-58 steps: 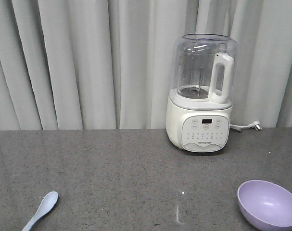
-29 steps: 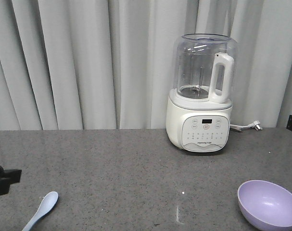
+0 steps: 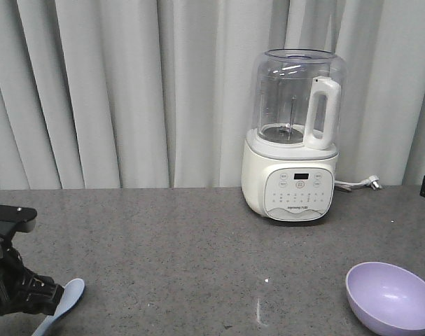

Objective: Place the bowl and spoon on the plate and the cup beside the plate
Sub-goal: 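Grasp the white spoon with the left gripper and lift it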

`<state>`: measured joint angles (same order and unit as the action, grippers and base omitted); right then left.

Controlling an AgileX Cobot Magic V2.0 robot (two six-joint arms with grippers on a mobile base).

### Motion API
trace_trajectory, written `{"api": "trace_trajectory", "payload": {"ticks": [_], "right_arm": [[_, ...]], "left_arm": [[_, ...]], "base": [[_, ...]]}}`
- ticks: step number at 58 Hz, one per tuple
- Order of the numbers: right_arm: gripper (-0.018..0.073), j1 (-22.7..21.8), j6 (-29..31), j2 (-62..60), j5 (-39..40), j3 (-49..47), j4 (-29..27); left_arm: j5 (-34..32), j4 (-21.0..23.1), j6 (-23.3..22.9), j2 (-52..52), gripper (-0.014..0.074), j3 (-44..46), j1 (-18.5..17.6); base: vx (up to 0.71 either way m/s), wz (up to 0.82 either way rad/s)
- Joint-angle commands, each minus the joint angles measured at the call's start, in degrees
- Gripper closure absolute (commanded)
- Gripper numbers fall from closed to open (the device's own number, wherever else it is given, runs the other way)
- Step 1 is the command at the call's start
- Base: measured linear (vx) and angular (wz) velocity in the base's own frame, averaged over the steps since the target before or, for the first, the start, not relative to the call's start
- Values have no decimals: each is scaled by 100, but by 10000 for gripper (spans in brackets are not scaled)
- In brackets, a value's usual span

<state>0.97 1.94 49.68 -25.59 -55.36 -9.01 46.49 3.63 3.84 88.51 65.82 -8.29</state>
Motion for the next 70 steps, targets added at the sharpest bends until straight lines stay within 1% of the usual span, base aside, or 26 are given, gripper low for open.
{"api": "trace_trajectory", "payload": {"ticks": [1, 4, 10, 18, 25, 42, 49, 53, 56, 62, 66, 70], "right_arm": [[-31, -17, 90, -18, 386, -198, 63], [-31, -17, 90, -18, 341, -198, 85], [-31, -17, 90, -18, 321, -198, 118], [-31, -17, 102, -18, 311, -198, 144], [-31, -17, 102, -18, 311, -198, 144], [-31, -17, 103, -18, 321, -198, 158], [-31, -17, 103, -18, 321, -198, 158], [-31, -17, 103, -18, 321, -198, 158], [-31, -17, 103, -18, 321, -198, 158], [-31, -17, 103, -18, 321, -198, 158], [-31, -17, 103, -18, 321, -198, 158], [-31, -17, 103, -18, 321, -198, 158]], "left_arm": [[-231, 241, 204, -2, 6, 208, -8], [-296, 375, 327, 125, 6, 220, -8], [-226, 494, 359, 389, 6, 375, -8], [-5, 462, 359, 697, 6, 701, -8], [184, 283, 352, 919, 6, 877, -8], [258, 233, 337, 1175, 6, 883, -8], [376, 233, 337, 1274, 33, 883, -8], [436, 233, 337, 1295, 90, 883, -8], [490, 239, 337, 1295, 160, 883, -8], [589, 230, 364, 1295, 339, 883, -8], [609, 158, 363, 1295, 480, 883, -8], [641, 144, 363, 1295, 593, 883, -8]], "base": [[0, 0], [0, 0], [0, 0], [0, 0], [0, 0], [0, 0], [0, 0], [0, 0], [0, 0], [0, 0], [0, 0], [0, 0]]}}
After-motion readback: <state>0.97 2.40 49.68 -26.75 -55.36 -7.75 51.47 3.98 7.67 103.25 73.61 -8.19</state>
